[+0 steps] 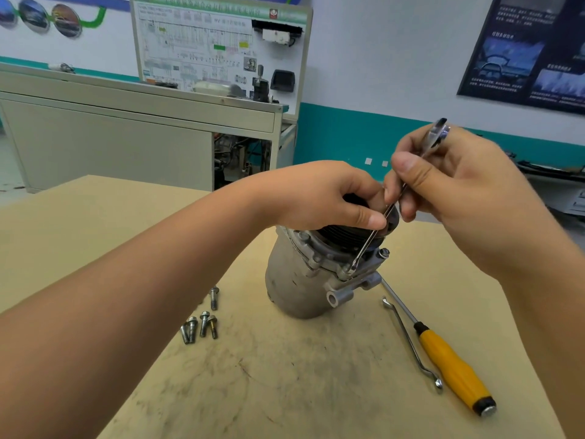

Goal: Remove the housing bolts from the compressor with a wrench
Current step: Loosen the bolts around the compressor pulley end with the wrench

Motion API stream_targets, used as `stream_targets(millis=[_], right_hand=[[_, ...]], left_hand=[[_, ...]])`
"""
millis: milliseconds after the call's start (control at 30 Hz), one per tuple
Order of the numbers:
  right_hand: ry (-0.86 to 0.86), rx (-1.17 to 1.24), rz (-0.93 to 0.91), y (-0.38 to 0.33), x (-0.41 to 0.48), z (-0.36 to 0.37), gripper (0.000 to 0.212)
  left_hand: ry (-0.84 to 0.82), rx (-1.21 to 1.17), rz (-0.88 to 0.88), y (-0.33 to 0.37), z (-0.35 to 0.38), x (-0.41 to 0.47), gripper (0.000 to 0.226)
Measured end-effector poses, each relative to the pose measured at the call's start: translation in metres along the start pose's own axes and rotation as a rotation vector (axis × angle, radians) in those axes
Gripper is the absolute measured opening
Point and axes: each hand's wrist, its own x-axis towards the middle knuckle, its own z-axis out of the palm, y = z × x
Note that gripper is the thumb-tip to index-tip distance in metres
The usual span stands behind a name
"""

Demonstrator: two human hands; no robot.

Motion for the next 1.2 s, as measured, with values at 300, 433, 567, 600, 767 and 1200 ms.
stream_targets(millis=[300,433,567,600,767,1200], right_hand=[[-0.037,-0.203,-0.021,-0.008,0.004,0.003,0.016],[-0.052,-0.321,-0.089,-0.012,0.0,0.006,0.01],[-0.066,-0.318,-0.121,-0.016,-0.008,0.007,0.011],[-0.087,-0.305,-0.131,-0.017,-0.01,0.007,0.012],[-0.126,-0.164,-0.163,-0.014,-0.025,0.002,0.015],[0.011,0.196,-0.067,0.024,-0.046,-0.011,0.034]], left_hand=[[0.047,-0.04,-0.018,-0.003,0.0,-0.001,0.013],[0.029,-0.086,-0.024,-0.004,-0.003,-0.003,0.03],[-0.013,-0.121,-0.012,-0.001,-0.003,-0.004,0.029],[-0.032,-0.13,-0.003,0.0,-0.003,-0.005,0.029],[-0.121,-0.103,0.068,0.003,-0.004,-0.006,0.012],[-0.127,-0.03,0.032,0.002,-0.002,0.002,0.011]])
